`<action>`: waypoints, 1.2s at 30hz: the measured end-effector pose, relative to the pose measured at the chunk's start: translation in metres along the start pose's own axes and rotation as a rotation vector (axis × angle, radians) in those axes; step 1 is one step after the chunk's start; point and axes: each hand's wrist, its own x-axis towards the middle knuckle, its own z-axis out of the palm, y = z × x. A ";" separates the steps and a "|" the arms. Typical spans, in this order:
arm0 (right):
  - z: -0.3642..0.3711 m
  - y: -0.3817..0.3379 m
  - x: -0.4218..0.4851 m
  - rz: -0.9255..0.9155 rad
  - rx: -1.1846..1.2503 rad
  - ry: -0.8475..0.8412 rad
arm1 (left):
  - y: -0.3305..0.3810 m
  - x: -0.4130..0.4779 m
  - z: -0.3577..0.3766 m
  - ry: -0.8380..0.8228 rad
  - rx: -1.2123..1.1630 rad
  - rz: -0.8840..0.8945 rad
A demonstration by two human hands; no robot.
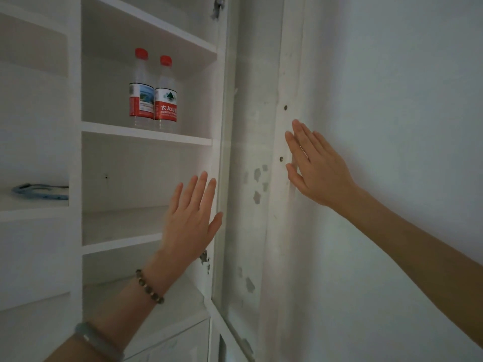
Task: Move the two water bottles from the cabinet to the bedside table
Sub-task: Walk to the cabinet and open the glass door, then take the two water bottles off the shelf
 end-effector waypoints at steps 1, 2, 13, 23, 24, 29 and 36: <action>0.001 0.002 -0.001 0.002 -0.024 -0.007 | 0.001 0.001 0.002 0.001 0.003 0.002; 0.002 0.003 -0.002 0.005 -0.050 -0.015 | 0.002 0.002 0.005 0.001 0.005 0.004; 0.007 0.017 -0.013 0.064 -0.191 -0.134 | 0.016 0.006 0.022 -0.026 0.018 -0.003; 0.014 0.020 -0.019 0.111 -0.202 -0.163 | 0.026 0.006 0.033 -0.044 0.023 -0.014; 0.014 0.019 -0.019 0.118 -0.198 -0.162 | 0.025 0.006 0.033 -0.044 0.025 -0.016; 0.010 0.007 -0.018 0.156 -0.121 -0.169 | 0.020 0.007 0.030 -0.042 0.047 -0.032; 0.010 -0.050 0.001 0.111 0.106 -0.097 | -0.009 0.016 0.014 -0.037 0.109 -0.033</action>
